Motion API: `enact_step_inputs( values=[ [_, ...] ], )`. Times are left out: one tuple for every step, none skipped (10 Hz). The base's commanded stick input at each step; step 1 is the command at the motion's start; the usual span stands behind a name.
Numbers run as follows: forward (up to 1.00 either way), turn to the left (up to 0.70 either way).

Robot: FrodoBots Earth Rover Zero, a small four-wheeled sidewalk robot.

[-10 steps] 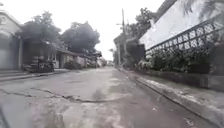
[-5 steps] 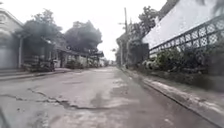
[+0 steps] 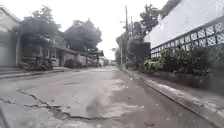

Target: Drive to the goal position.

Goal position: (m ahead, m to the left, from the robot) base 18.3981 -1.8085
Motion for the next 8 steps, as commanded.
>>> enact_step_inputs(
  values=[
    [0.7, 0.0],
    [0.7, 0.0],
    [0.7, 0.0],
    [0.7, 0.0],
    [0.7, 0.0],
    [0.7, 0.0],
    [0.7, 0.0],
    [0.7, 0.0]
  ],
)
